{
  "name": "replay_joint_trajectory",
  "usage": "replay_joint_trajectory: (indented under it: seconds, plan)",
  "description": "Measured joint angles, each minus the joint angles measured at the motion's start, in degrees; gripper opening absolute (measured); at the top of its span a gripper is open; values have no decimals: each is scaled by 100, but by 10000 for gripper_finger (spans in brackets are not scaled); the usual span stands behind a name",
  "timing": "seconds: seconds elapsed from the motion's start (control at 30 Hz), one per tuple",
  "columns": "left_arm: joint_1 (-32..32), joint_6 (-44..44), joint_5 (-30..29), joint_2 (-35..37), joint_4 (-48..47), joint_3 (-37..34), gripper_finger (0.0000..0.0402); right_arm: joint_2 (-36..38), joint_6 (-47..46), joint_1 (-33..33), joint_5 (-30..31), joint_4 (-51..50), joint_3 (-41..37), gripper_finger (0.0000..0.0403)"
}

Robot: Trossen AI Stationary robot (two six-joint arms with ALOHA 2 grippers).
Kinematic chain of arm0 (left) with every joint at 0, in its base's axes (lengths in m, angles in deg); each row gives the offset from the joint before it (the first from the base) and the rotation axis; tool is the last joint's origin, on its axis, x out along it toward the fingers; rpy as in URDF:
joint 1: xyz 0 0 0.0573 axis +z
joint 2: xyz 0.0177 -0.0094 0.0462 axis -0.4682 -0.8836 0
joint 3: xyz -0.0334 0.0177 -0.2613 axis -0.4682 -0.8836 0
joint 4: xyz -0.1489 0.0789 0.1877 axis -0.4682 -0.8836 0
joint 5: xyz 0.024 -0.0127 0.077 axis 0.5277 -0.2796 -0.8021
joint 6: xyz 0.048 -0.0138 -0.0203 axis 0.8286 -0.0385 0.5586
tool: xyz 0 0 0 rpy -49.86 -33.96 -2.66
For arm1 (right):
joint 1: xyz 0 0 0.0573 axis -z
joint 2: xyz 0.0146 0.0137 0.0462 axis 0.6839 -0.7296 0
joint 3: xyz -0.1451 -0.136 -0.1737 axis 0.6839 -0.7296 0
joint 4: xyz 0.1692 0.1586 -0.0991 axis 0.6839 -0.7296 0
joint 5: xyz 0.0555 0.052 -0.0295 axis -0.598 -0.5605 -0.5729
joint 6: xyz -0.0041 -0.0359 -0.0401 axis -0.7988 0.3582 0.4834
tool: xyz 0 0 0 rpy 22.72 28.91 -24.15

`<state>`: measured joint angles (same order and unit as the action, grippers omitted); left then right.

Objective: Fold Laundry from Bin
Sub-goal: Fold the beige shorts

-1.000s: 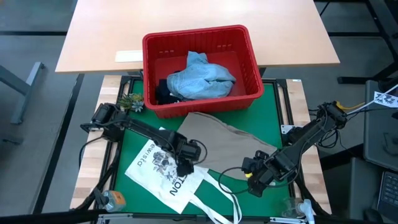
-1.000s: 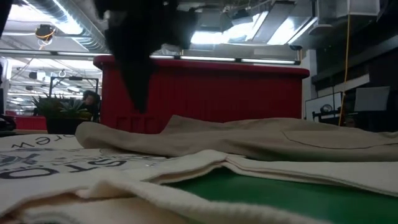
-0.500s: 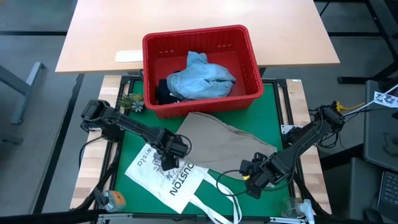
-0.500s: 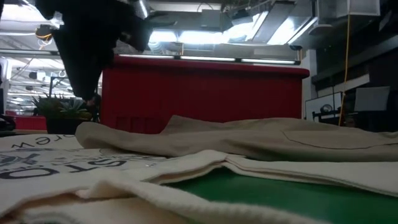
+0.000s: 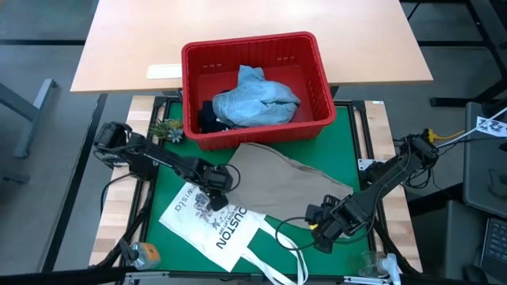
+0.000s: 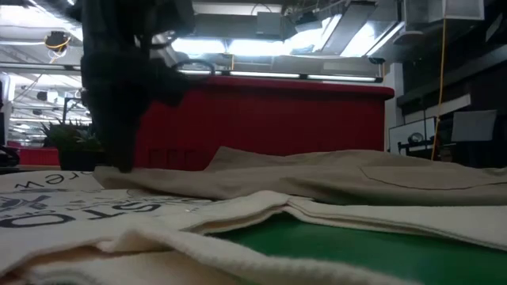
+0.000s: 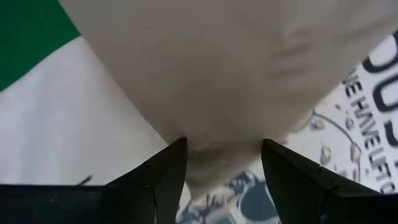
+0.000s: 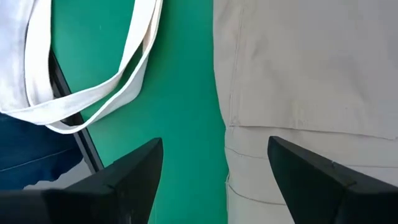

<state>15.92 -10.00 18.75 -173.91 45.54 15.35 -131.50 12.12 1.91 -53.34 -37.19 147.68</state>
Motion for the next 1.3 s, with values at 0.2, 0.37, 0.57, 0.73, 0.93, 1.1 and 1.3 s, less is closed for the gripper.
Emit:
replay_joint_trajectory:
  seconds: [0.2, 0.37, 0.57, 0.73, 0.93, 1.1, 1.3]
  plan:
    - [64, 49, -1, -4, 239, -133, 201, 0, 0, 0, 28, 23, 0, 291]
    - [-4, 64, -40, -4, 146, -133, 201, 0, 2, 0, 196, 36, 0, 291]
    - [-91, 30, 211, -7, -119, -133, 202, 0, 2, 0, 201, 36, 0, 291]
    - [-121, -91, 200, -7, -153, -133, 202, 2, 2, 0, 197, 40, 0, 291]
    - [-115, -107, -140, -11, -151, -133, 202, 4, 2, 0, 195, 38, 0, 291]
    - [-115, -170, -170, -66, 28, -260, 202, 4, 2, 0, 192, 46, 0, 291]
    - [-115, -430, -185, -83, 131, -397, 186, 7, 2, 0, 195, 163, 1, 291]
